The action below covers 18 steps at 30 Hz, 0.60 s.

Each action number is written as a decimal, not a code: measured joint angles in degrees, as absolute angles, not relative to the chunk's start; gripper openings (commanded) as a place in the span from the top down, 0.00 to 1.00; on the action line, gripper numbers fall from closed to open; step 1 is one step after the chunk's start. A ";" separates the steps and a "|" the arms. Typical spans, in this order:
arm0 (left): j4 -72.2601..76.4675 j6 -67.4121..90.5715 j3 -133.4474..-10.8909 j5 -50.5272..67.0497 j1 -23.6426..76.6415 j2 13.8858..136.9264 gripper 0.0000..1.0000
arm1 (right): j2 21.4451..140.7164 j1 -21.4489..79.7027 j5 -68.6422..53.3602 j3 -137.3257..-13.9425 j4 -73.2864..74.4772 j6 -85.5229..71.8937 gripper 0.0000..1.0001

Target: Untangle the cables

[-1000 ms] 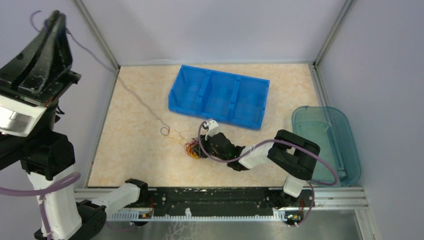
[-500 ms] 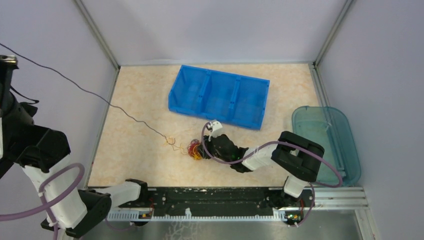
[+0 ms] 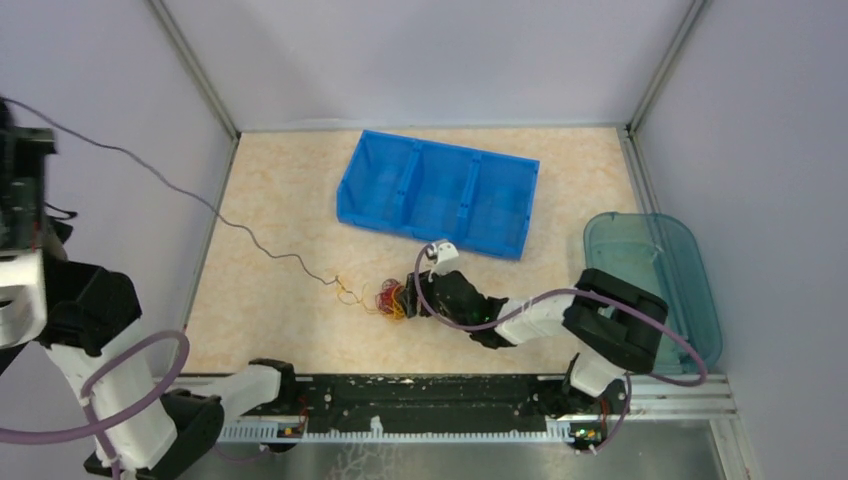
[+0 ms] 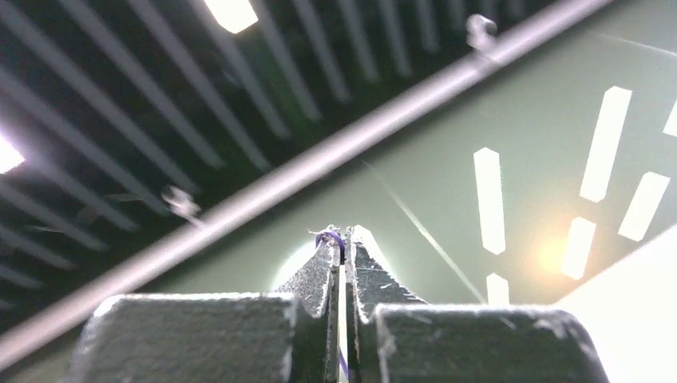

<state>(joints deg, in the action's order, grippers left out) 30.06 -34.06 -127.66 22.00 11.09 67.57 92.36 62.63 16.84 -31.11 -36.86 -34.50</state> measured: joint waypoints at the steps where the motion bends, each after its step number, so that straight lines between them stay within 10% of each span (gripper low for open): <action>1: 27.94 -32.67 -124.73 23.24 11.09 65.63 1.00 | 90.63 62.63 17.04 -31.11 -35.88 -33.95 0.25; 18: 1.08 -15.55 -92.68 37.91 11.09 58.63 1.00 | 71.05 61.34 -3.55 -48.90 -24.25 -17.63 0.20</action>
